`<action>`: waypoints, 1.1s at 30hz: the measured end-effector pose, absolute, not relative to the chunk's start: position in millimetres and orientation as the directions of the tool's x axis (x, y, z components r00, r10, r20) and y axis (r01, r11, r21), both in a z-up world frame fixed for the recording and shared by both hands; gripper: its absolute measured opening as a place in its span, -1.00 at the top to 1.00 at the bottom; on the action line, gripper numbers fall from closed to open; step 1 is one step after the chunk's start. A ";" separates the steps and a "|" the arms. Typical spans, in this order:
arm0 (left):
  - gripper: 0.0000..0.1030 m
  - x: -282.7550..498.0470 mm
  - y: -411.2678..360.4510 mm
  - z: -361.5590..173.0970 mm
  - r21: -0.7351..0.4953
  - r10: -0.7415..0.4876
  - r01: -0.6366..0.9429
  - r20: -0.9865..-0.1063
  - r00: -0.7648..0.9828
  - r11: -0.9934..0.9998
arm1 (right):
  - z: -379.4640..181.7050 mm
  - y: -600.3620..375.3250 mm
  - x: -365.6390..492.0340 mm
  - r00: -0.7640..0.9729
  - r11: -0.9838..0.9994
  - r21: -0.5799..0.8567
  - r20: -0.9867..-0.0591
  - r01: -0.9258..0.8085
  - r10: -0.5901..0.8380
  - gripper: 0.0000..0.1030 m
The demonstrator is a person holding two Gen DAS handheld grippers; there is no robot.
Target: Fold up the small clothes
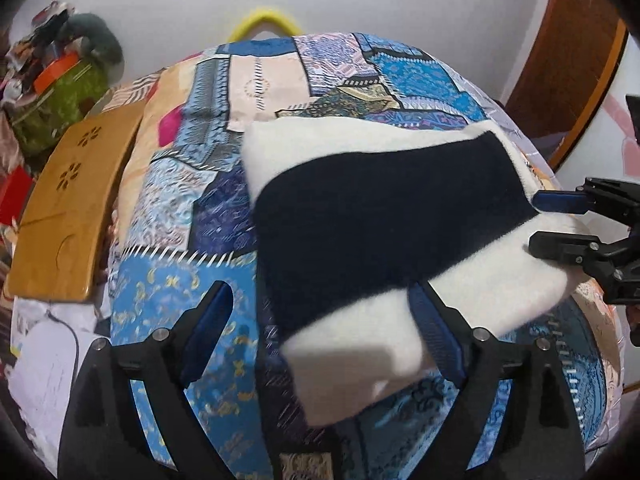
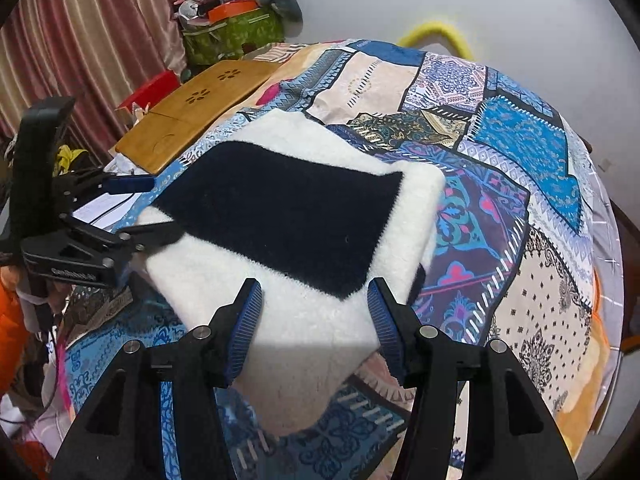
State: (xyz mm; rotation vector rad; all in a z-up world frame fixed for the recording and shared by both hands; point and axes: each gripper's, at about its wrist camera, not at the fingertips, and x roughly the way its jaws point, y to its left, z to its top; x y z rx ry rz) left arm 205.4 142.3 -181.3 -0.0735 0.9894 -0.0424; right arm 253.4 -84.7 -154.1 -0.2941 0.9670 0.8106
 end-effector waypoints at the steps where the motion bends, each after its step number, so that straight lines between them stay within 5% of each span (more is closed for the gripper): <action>1: -0.76 201.5 144.3 -180.3 -0.083 -0.069 -0.002 -0.831 0.552 0.997 | -153.9 -85.9 253.5 0.310 0.679 0.121 -0.821 -0.724 0.478 0.00; 13: -0.79 171.6 149.0 -198.3 -0.025 -0.015 -0.014 -0.865 0.502 1.000 | -154.4 -92.3 251.6 0.324 0.696 0.120 -0.821 -0.708 0.471 -0.01; 17: -0.80 170.7 159.3 -216.4 -0.041 -0.015 -0.045 -0.887 0.461 0.998 | -156.5 -97.0 252.3 0.328 0.712 0.124 -0.824 -0.691 0.462 -0.26; 21: -0.81 168.8 168.2 -220.1 -0.082 -0.041 -0.070 -0.890 0.455 0.994 | -165.2 -106.0 256.2 0.283 0.723 0.195 -0.829 -0.662 0.483 -0.30; 33: -0.80 155.5 163.0 -180.5 -0.025 0.026 -0.089 -0.853 0.521 0.996 | -137.6 -118.8 243.8 0.344 0.742 0.192 -0.793 -0.642 0.503 -0.30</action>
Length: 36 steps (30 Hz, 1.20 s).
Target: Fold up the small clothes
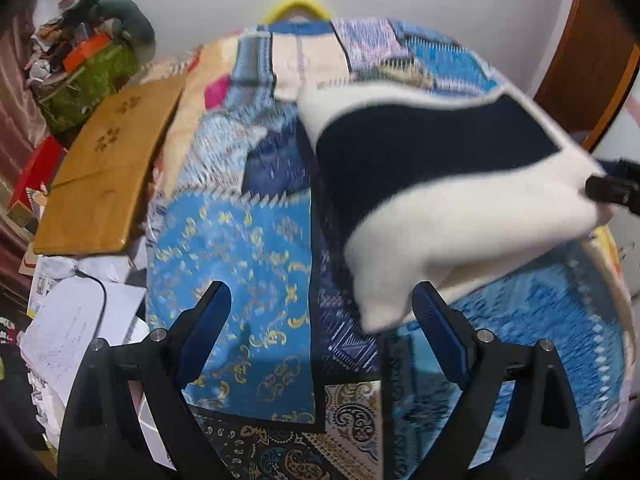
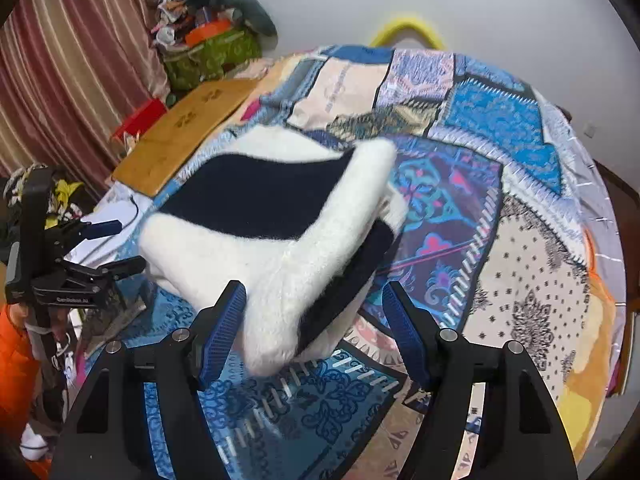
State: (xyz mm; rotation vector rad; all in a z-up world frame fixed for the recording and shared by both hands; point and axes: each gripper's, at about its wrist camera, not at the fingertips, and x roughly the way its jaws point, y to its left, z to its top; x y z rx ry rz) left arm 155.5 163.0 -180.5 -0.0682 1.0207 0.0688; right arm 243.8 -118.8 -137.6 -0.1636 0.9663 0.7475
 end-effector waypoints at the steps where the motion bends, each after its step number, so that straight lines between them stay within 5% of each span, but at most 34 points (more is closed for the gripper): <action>1: -0.80 153.3 162.6 -168.3 -0.026 0.032 -0.097 -0.836 0.548 0.995 | -131.8 -121.2 241.9 0.359 0.745 0.190 -0.784 -0.639 0.507 -0.30; 14: -0.81 107.2 124.5 -11.6 -0.074 0.027 -0.076 -0.513 0.858 0.994 | -17.8 -146.7 183.6 0.577 0.731 0.174 -0.506 -0.660 0.641 -0.30; 25: -0.81 46.1 80.0 57.8 -0.064 0.053 -0.073 -0.269 0.962 0.995 | 42.3 -160.5 111.0 0.695 0.733 0.121 -0.246 -0.670 0.676 -0.30; 31: -0.81 18.7 68.1 69.4 -0.053 0.065 -0.077 -0.200 0.978 0.996 | 47.1 -162.8 89.3 0.742 0.768 0.101 -0.204 -0.633 0.639 -0.38; 36: -0.92 8.2 60.3 67.6 -0.045 0.074 -0.083 -0.187 0.980 0.995 | 43.0 -163.1 84.2 0.758 0.782 0.100 -0.198 -0.615 0.622 -0.63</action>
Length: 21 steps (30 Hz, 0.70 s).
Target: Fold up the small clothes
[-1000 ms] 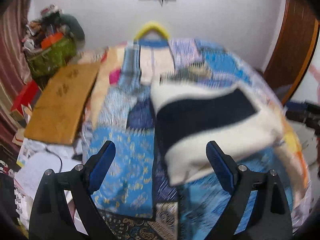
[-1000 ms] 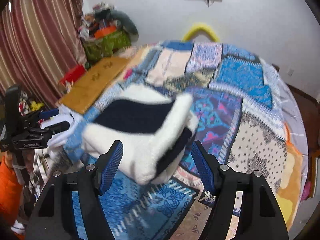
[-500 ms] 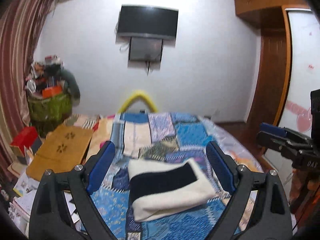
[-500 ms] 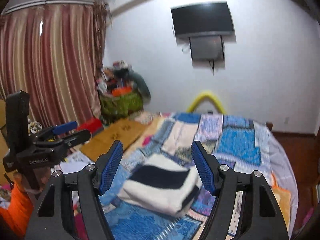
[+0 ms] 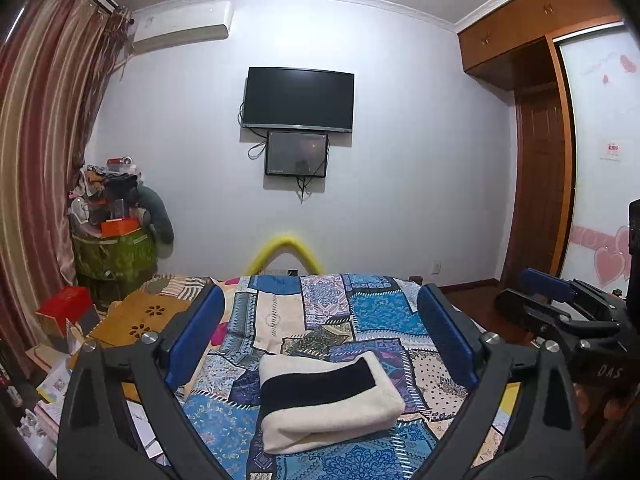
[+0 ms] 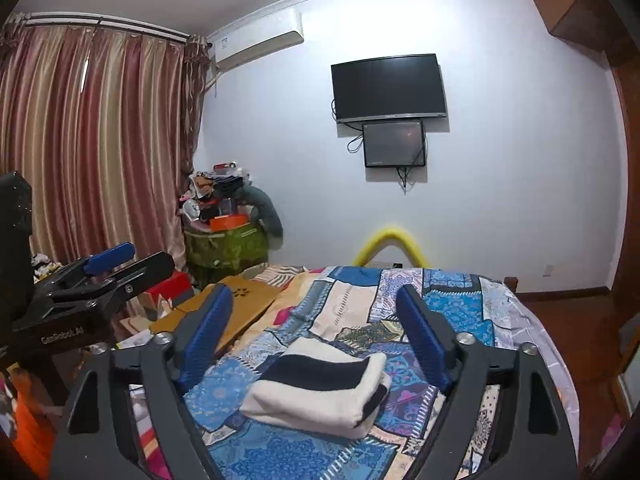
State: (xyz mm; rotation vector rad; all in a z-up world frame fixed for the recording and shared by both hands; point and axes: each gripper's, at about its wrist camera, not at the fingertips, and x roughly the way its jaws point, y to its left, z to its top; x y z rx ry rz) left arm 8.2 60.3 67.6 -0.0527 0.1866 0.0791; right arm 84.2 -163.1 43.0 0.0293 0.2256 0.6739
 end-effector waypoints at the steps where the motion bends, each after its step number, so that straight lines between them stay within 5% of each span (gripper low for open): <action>1: -0.92 6.4 58.3 66.4 -0.042 0.076 -0.086 -0.187 0.979 0.995 | 41.7 -163.9 82.8 0.762 0.787 0.101 -0.199 -0.609 0.616 -0.64; 6: -0.98 1.5 50.5 61.0 -0.042 0.064 -0.073 -0.199 0.978 0.996 | 37.6 -169.3 82.8 0.781 0.808 0.113 -0.208 -0.578 0.588 -0.98; 21: -0.99 0.7 48.4 47.9 -0.043 0.087 -0.100 -0.235 0.968 0.994 | 31.1 -176.0 71.9 0.805 0.836 0.111 -0.227 -0.537 0.548 -1.00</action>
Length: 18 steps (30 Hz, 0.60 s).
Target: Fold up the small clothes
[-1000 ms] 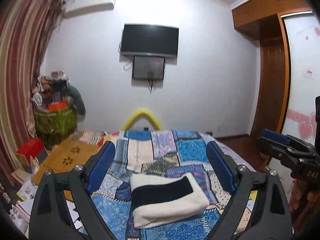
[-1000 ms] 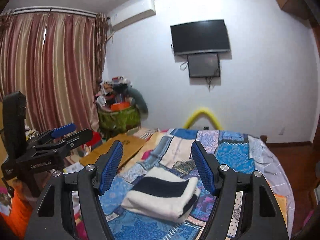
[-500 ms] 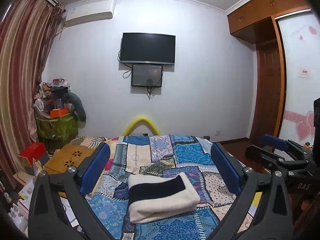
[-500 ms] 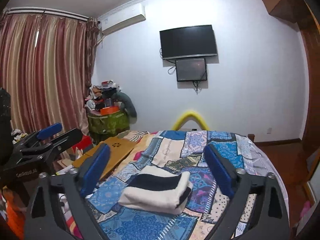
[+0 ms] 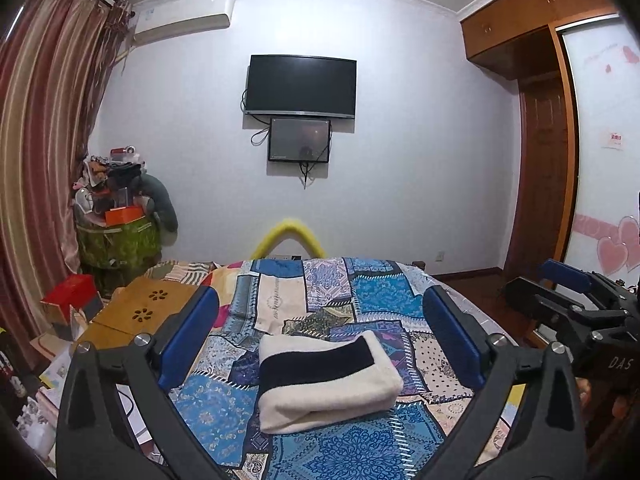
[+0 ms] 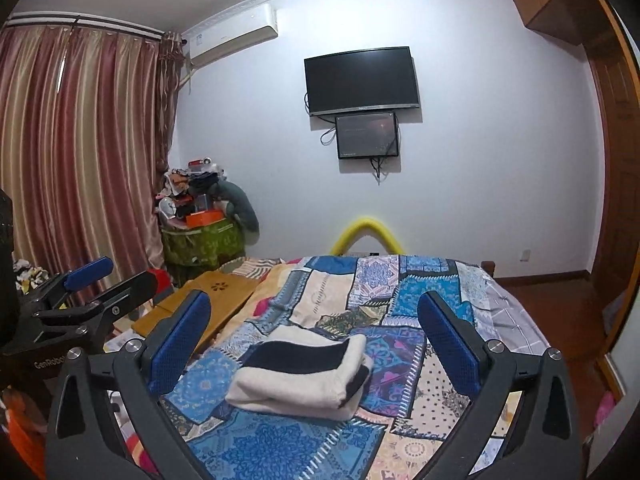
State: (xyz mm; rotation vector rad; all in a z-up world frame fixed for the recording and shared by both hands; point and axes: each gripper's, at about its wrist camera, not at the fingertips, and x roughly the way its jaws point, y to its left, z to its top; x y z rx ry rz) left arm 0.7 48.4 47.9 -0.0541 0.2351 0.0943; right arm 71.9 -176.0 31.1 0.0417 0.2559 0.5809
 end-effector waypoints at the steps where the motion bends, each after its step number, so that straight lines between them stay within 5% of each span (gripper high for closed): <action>1: -0.99 1.2 48.5 47.5 -0.043 0.087 -0.100 -0.237 0.967 0.994 | 31.1 -176.0 71.7 0.805 0.836 0.112 -0.229 -0.537 0.548 -1.00; 18: -0.99 6.8 51.1 42.1 -0.070 0.080 -0.102 -0.258 0.963 0.992 | 27.6 -174.7 76.5 0.793 0.836 0.122 -0.268 -0.535 0.547 -1.00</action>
